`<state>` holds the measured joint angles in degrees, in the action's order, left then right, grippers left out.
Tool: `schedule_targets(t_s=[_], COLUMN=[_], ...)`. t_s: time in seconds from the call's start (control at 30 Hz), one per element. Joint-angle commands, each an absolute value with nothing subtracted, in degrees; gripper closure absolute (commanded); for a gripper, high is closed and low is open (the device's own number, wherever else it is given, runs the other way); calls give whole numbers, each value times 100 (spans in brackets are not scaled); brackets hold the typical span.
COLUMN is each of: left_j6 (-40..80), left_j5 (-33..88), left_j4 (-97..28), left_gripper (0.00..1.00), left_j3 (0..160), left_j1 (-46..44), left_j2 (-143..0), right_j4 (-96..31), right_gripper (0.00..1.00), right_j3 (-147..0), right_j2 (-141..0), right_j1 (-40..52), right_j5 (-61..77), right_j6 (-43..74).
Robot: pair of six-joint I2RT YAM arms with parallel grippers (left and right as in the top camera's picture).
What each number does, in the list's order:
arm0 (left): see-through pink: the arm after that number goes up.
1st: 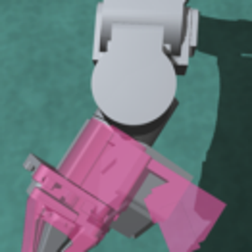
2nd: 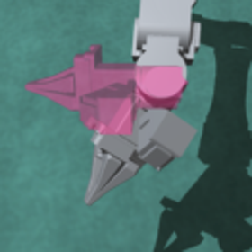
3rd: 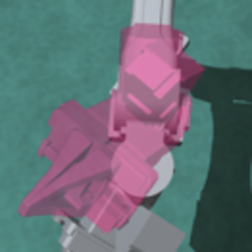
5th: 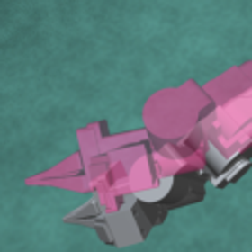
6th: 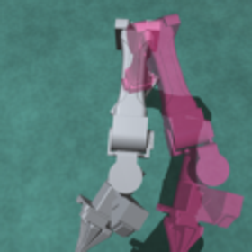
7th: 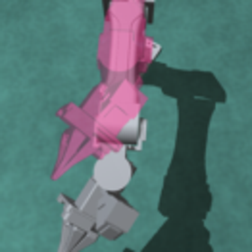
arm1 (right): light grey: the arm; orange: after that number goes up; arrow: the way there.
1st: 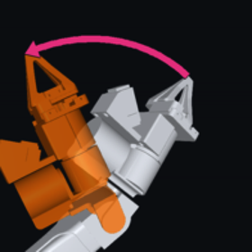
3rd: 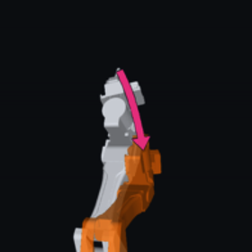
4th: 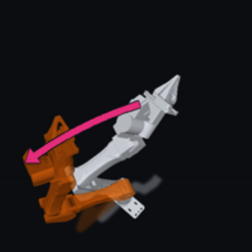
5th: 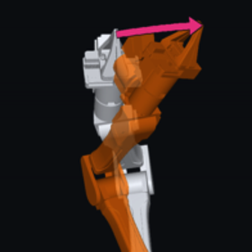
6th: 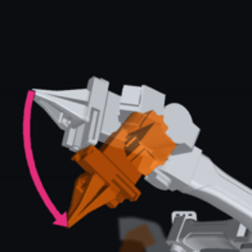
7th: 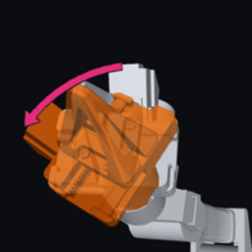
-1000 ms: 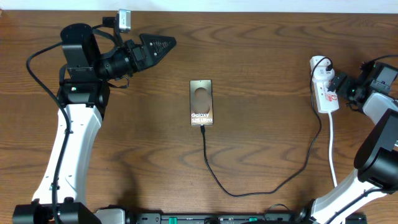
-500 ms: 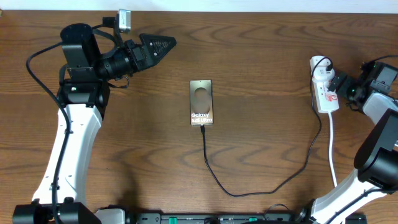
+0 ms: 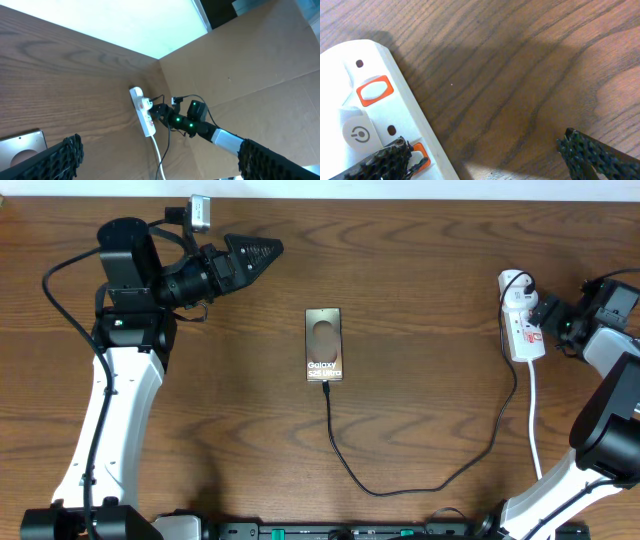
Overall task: Plug charger to phone and switch on socket
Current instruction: 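Hold the right gripper on the power strip switch, then keep pressing the orange switch with the right gripper until the red light shows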
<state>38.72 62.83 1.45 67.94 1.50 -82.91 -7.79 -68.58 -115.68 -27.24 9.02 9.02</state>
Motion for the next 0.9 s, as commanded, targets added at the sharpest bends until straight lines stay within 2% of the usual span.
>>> schedule_targets(t_s=[0.0, 0.6, 0.87], left_j6=[3793, 3791, 3791], left_j5=[6313, 6313, 6313], left_j4=[152, 152, 152], left_gripper=[0, 0, 0], left_j3=[6845, 6845, 6845], left_j1=[169, 169, 169], left_j2=[-8197, -8197, -8197], right_j4=[-1105, -1592, -1922], right_gripper=[4, 2, 2], right_j3=[-6663, -6663, -6663], right_j2=[-11926, -11928, -11928], right_j1=[-2502, -2283, -2239], right_j5=[1114, 1116, 1535], right_j6=[810, 810, 829])
